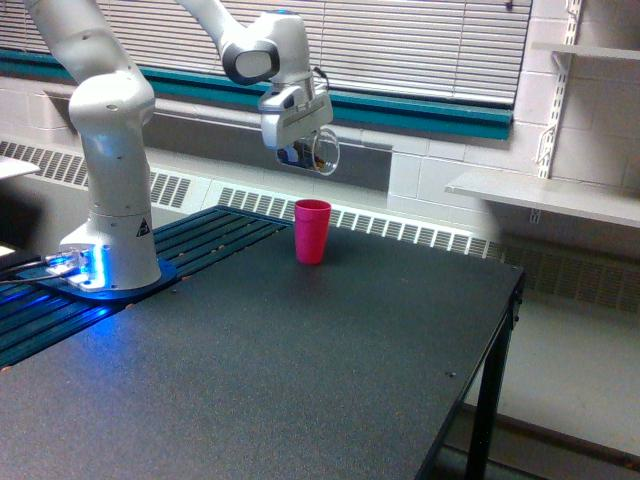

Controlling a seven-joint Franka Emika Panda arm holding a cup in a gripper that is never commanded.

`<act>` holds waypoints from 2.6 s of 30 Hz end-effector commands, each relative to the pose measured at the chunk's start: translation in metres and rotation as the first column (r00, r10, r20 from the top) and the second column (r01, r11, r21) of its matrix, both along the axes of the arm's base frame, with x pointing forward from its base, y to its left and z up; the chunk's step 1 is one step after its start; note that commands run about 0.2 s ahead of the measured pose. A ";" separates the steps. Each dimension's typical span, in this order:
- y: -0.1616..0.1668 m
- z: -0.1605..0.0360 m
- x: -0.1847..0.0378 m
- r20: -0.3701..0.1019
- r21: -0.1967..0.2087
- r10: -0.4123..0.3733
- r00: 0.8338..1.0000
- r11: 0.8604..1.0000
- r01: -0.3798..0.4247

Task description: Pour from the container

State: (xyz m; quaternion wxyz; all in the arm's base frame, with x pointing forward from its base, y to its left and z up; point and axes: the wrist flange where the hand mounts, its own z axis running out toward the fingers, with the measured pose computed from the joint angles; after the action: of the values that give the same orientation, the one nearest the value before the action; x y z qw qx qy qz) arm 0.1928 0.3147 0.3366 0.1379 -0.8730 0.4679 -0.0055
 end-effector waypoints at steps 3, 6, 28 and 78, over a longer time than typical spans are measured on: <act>-0.001 -0.003 -0.022 -0.009 0.009 -0.002 1.000 1.000 0.002; -0.003 -0.004 -0.026 -0.016 0.001 0.002 1.000 1.000 -0.002; -0.013 -0.011 -0.026 -0.049 -0.003 0.019 0.999 1.000 -0.020; -0.014 -0.040 -0.019 -0.107 0.028 -0.001 0.994 1.000 0.004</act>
State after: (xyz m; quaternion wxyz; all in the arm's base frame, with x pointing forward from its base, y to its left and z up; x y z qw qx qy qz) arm 0.1713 0.3023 0.2989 0.1227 -0.8661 0.4820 0.0491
